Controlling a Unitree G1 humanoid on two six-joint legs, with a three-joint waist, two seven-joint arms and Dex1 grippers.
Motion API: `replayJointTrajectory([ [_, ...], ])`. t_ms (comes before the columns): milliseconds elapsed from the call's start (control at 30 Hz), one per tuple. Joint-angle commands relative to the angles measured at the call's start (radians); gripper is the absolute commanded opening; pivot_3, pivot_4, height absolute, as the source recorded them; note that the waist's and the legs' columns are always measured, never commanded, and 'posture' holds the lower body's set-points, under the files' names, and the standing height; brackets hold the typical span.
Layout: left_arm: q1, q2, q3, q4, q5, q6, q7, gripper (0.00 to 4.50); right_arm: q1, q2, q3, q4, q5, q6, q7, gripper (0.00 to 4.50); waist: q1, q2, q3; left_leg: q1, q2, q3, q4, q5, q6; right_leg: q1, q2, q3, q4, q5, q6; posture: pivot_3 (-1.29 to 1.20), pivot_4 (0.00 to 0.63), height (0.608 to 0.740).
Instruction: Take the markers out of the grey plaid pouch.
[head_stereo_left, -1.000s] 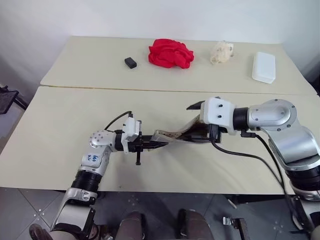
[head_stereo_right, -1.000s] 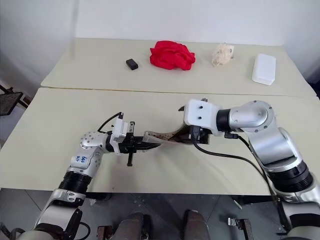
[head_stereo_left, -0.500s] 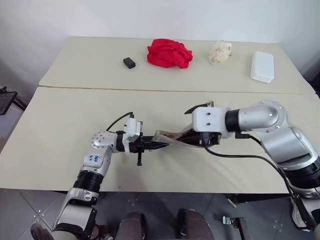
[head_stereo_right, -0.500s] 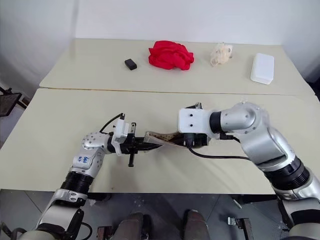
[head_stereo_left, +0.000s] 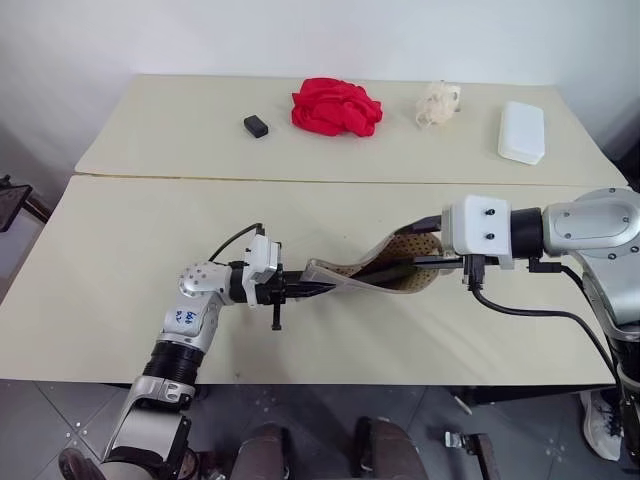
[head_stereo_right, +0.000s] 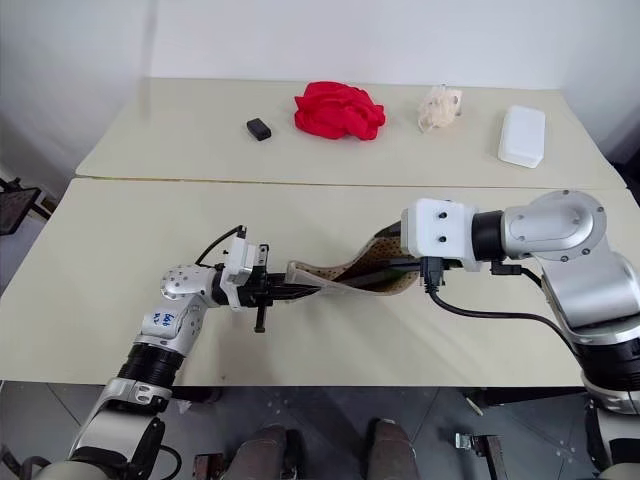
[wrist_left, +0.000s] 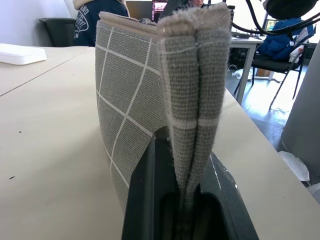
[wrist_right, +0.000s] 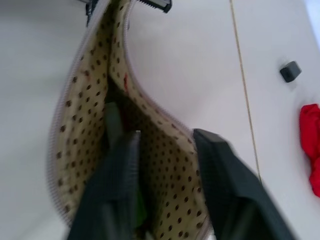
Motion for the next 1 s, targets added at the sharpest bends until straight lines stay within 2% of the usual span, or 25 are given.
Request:
replayJointTrajectory([
  [33,0.003,0.005,0.009,-0.033,-0.003,-0.007,0.005,0.00,-0.029,-0.024,-0.003,-0.052,0.035,0.061,0.013,1.66,0.000,0.000,0.000,0.000,0.000,0.000,0.000,0.000,0.000,0.000,0.000,0.000,0.000,0.000,0.000,0.00,0.150,0.740],
  [167,0.003,0.006,0.007,-0.032,-0.001,-0.010,0.007,0.00,-0.054,-0.081,0.046,-0.077,0.026,0.141,0.066,1.66,0.002,0.000,0.000,0.000,0.000,0.000,0.000,0.000,0.000,0.000,0.000,0.000,0.000,0.000,0.000,0.00,0.150,0.740],
  [300,-0.001,0.000,0.002,-0.026,0.001,-0.013,0.008,0.00,-0.079,-0.108,0.158,-0.070,-0.048,0.189,0.081,1.66,0.001,0.000,0.000,0.000,0.000,0.000,0.000,0.000,0.000,0.000,0.000,0.000,0.000,0.000,0.000,0.00,0.150,0.740],
  [433,-0.012,-0.009,-0.006,-0.019,0.003,-0.014,0.006,0.00,-0.168,-0.013,0.277,-0.038,-0.149,0.256,0.004,1.66,-0.003,0.000,0.000,0.000,0.000,0.000,0.000,0.000,0.000,-0.001,0.000,0.001,0.000,0.000,0.000,0.00,0.150,0.740],
  [733,-0.018,-0.020,-0.007,-0.011,0.004,-0.013,0.001,0.00,-0.226,0.053,0.440,-0.021,-0.347,0.298,-0.051,1.66,0.001,0.000,0.000,-0.001,0.000,0.000,0.001,0.000,0.000,-0.001,0.000,0.000,0.001,0.000,0.000,0.00,0.150,0.740],
  [833,-0.016,-0.024,-0.008,-0.011,0.004,-0.012,0.001,0.00,-0.244,0.069,0.456,-0.001,-0.385,0.273,-0.052,2.27,-0.002,0.000,0.000,-0.001,0.000,0.001,0.001,0.000,0.000,-0.001,0.000,0.001,0.001,0.000,0.000,0.00,0.150,0.740],
  [1000,-0.016,-0.028,-0.007,-0.012,0.003,-0.011,0.004,0.00,-0.244,0.084,0.468,0.010,-0.419,0.254,-0.036,3.95,-0.002,0.000,0.000,-0.001,0.000,0.001,0.000,0.000,0.000,-0.001,0.000,0.000,0.001,0.000,0.000,0.00,0.150,0.740],
])
